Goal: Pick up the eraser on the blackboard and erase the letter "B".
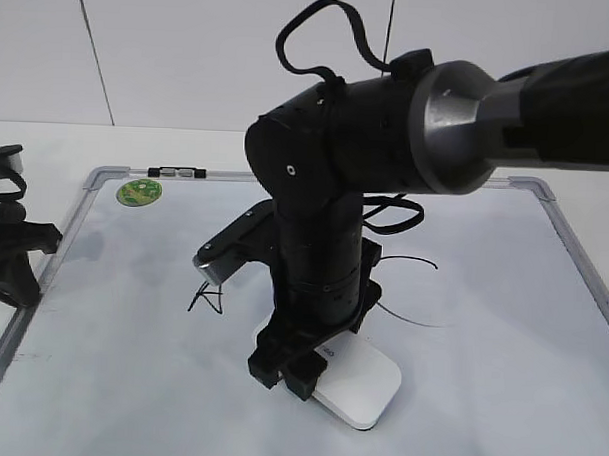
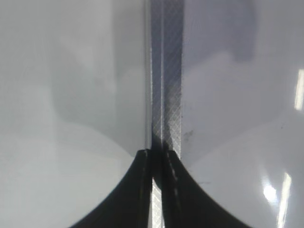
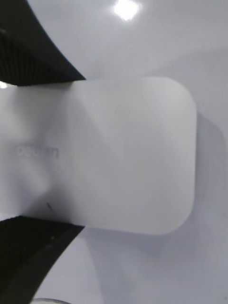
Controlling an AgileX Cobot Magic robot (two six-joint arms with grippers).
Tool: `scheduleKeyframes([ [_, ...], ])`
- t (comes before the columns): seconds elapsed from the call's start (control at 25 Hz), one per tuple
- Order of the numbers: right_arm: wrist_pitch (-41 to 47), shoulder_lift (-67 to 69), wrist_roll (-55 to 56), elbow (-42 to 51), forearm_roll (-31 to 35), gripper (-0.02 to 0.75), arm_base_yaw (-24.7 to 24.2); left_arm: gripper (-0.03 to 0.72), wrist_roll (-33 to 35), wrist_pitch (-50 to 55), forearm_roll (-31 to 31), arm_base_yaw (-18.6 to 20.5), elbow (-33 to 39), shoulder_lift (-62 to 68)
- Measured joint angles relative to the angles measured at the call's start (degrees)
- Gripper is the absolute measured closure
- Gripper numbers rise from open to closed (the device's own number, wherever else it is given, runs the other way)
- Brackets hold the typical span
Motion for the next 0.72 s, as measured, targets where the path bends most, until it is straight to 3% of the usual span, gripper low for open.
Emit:
scheduleKeyframes([
  [0.72, 1.24, 1.04, -4.9, -0.69, 7.87, 0.209, 3.12, 0.667, 0.0, -0.1, 0.0, 0.0, 0.0, 0.0],
])
